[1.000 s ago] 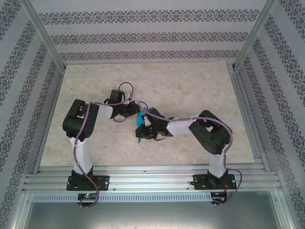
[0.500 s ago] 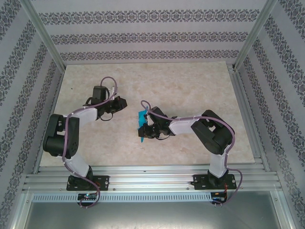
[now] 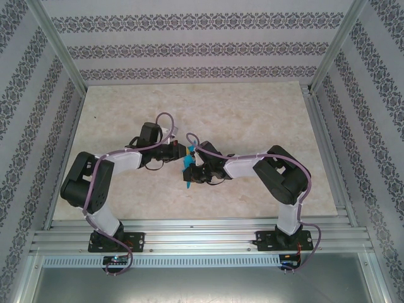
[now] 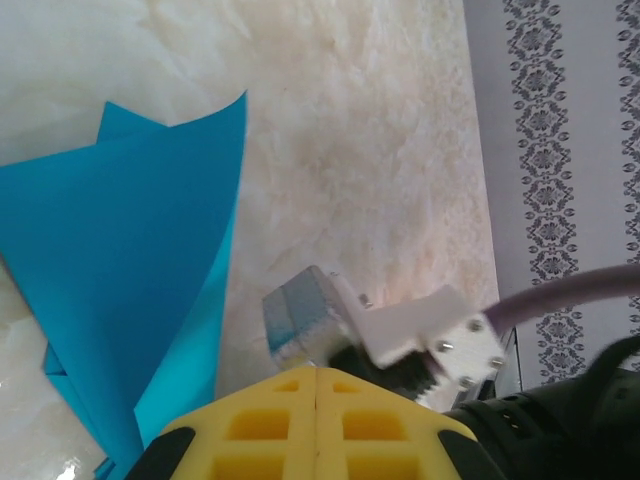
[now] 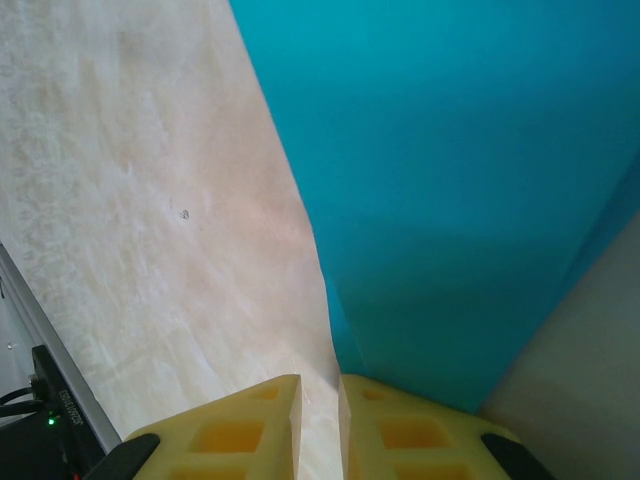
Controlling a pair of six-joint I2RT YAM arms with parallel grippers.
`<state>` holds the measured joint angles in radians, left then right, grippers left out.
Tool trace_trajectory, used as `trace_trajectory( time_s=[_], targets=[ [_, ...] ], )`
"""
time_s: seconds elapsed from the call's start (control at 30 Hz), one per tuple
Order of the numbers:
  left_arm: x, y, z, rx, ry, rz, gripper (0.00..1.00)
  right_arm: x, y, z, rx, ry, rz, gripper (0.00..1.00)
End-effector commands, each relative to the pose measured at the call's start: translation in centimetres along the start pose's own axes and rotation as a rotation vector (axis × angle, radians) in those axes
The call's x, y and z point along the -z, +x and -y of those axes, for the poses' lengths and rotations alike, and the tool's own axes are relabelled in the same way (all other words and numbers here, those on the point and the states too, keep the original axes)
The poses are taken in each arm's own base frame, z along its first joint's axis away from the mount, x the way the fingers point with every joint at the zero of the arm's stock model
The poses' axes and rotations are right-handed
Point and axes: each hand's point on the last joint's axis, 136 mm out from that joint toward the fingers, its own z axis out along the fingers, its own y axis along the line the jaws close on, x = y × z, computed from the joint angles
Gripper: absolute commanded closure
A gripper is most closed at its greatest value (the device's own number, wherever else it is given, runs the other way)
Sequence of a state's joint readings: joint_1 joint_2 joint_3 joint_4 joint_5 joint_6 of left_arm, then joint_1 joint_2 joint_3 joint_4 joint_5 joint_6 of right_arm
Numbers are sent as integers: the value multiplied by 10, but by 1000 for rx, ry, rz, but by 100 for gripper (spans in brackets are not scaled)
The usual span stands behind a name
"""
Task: Fold a paper plane with a square sheet of paper (fold left side to right side)
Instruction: Fold the wing for the fifth time at the center of the table.
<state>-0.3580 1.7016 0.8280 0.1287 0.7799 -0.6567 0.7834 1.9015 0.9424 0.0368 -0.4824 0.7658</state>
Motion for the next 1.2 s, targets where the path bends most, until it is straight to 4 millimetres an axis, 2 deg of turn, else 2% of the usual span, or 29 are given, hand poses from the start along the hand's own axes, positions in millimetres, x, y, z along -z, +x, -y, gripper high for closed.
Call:
trace_trajectory(
  time_s=[0.0, 0.07, 0.17, 0.3, 0.57, 0.77, 1.0, 1.17],
  targets=[
    [-15, -5, -2, 3, 12, -4, 99, -1, 13, 31, -36, 113, -34, 82],
    [-22, -6, -11, 23, -4, -9, 100, -1, 13, 31, -36, 113, -35, 82],
    [-31, -6, -14, 32, 13, -15, 100, -2, 14, 32, -36, 116, -39, 82],
    [-43, 1, -19, 22, -9, -49, 93, -2, 14, 33, -38, 121, -44, 82],
    [-55, 19, -90, 93, -276, -99, 94, 4, 11, 26, -19, 113, -32, 82],
    [-56, 31, -125, 130, -394, -117, 97, 9, 13, 18, -2, 102, -27, 82],
    [-54, 40, -142, 151, -452, -116, 100, 10, 24, 10, 7, 84, -33, 82],
    [-52, 39, -146, 157, -467, -106, 100, 10, 37, 13, -6, 93, -46, 82]
  ],
)
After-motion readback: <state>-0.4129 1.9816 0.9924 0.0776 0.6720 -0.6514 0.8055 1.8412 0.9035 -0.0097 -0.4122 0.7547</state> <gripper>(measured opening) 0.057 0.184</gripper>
